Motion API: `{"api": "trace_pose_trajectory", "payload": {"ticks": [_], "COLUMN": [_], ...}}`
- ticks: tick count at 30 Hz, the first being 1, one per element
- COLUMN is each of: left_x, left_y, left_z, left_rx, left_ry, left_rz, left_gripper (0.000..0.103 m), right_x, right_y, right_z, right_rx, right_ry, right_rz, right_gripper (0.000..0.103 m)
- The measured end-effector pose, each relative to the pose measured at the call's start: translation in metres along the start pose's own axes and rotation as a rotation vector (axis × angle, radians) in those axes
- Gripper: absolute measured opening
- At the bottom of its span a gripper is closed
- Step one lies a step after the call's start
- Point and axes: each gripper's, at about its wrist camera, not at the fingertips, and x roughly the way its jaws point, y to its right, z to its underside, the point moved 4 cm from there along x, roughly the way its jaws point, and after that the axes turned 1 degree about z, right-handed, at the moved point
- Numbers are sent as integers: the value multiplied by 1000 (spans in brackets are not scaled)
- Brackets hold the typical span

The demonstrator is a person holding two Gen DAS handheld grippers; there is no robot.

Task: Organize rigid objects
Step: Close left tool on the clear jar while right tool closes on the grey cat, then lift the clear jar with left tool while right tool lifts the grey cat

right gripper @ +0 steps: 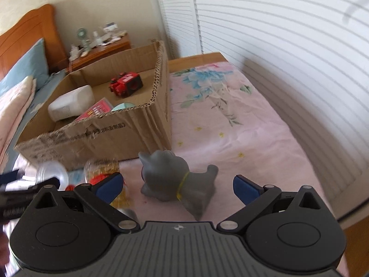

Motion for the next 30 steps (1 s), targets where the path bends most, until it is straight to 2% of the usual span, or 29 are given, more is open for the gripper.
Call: {"api": "trace_pose_trajectory", "payload": {"ticks": [3,8,10,20,26,30], "left_x": [1,3,3,-13,-33,-52], "left_y": [1,3,2,-4,-12,-14], "left_z": [-1,-1,-1,-1,6,17], "left_rx": [8,18,22,75,96,125], "left_ry": [1,-3,-5,3,-10,-23], "left_rz": [-4,-4,-6,22,44,87], "left_gripper": [96,96,94,93,93,93], "right_x": [7,17,17,-7,-28,-44], "right_y": [-3,-1,0,6,13,16], "right_z": [-1,-1,-2,5,14,26], "right_rx": [32,48,34,-137,-237,-285], "right_ry": [-12,-15,-19,-16,-54,-78], "right_rz": [17,57,44,-46,-86,-151], "right_gripper": [99,83,79,77,76,76]}}
